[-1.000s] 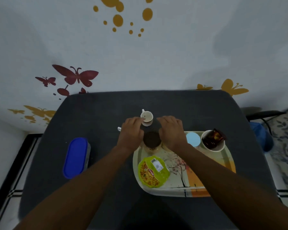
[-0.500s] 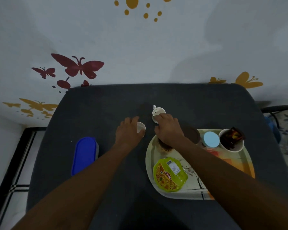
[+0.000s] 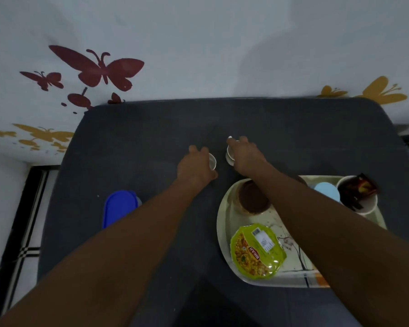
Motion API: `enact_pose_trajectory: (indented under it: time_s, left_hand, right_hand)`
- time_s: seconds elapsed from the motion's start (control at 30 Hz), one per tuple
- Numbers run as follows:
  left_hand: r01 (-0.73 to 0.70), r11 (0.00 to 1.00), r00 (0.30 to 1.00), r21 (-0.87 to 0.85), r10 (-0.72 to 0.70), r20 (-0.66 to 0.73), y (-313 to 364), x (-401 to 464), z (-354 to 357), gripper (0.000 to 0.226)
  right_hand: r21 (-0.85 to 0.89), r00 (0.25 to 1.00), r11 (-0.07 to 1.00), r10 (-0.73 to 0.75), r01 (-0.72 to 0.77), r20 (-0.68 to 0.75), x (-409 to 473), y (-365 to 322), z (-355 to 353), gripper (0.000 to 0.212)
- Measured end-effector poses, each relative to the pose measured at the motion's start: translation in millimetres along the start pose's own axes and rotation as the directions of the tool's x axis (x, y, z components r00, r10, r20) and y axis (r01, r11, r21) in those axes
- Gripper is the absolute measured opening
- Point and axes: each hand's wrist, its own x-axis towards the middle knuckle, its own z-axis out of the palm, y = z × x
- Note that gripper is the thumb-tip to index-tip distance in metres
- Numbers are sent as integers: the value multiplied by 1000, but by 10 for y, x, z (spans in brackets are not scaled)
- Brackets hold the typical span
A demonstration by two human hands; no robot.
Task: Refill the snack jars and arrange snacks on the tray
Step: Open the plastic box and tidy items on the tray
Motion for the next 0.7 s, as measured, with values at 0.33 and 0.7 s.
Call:
enact_pose_trajectory:
  time_s: [0.33, 0.7]
  left_hand:
    - [-344, 939, 906, 24, 339, -254, 367, 2, -535, 74]
    - [-847, 527, 525, 72, 850, -40, 2327, -690, -384, 72]
  right_hand:
    - [292, 857, 956, 178, -34, -484, -693, 286, -328, 67]
    - [436, 598, 835, 546, -335, -587, -2292, 1640, -173, 76]
